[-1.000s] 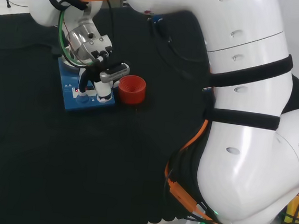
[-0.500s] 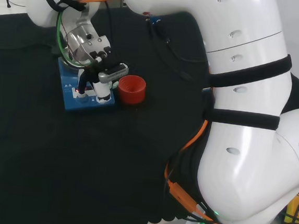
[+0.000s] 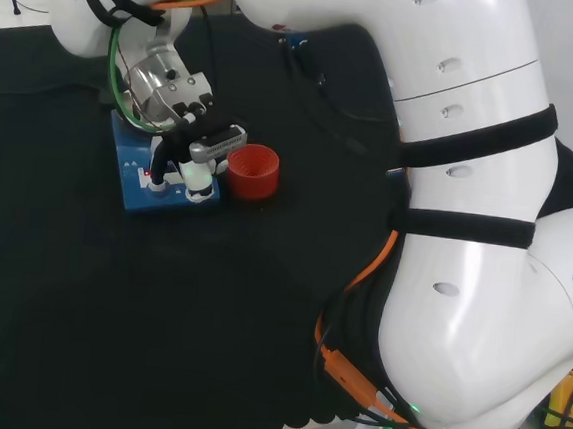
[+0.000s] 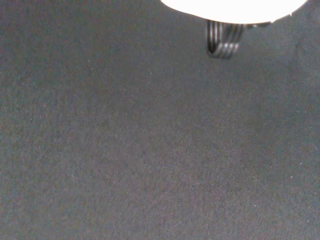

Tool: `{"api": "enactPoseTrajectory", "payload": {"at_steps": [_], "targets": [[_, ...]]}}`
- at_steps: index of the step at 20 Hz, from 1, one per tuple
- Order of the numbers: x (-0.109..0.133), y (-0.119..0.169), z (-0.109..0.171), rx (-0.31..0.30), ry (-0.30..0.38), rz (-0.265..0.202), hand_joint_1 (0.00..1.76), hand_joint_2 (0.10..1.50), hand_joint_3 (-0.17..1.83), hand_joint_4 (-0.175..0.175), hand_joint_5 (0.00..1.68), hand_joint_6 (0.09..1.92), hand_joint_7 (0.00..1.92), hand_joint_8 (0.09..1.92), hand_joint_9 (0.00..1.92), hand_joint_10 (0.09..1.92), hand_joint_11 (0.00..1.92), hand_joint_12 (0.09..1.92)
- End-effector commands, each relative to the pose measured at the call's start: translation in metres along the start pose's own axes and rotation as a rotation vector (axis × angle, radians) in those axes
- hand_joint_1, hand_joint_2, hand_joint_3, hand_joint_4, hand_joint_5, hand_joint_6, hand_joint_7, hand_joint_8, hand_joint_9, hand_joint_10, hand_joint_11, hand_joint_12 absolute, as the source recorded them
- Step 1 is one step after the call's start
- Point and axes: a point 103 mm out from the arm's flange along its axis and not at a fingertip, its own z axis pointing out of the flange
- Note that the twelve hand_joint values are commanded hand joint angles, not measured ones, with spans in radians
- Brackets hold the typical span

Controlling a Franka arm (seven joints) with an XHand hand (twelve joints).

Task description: Turn on the heater.

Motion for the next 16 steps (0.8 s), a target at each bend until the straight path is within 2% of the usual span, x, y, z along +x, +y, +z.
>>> {"api": "enactPoseTrajectory", "payload": {"at_steps": [1,7,10,13,16], "targets": [[-0.001,0.003,0.004,0.001,0.011,0.005,1.49,0.57,1.25,-0.002,0.17,0.09,1.63,1.92,1.81,1.57,1.72,1.46],[0.0,-0.005,-0.004,-0.016,0.008,-0.015,1.49,0.57,1.26,-0.003,0.17,0.09,1.63,1.92,1.81,1.57,1.72,1.46],[0.001,-0.027,-0.026,-0.068,-0.007,-0.029,1.49,0.57,1.26,-0.004,0.17,0.09,1.63,1.92,1.81,1.57,1.72,1.46],[-0.002,-0.047,-0.044,-0.102,-0.015,-0.017,1.49,0.57,1.26,-0.005,0.18,0.09,1.63,1.92,1.81,1.57,1.72,1.46],[-0.005,-0.058,-0.048,-0.104,-0.013,-0.003,1.49,0.57,1.26,-0.006,0.18,0.09,1.63,1.92,1.81,1.57,1.72,1.46]]}}
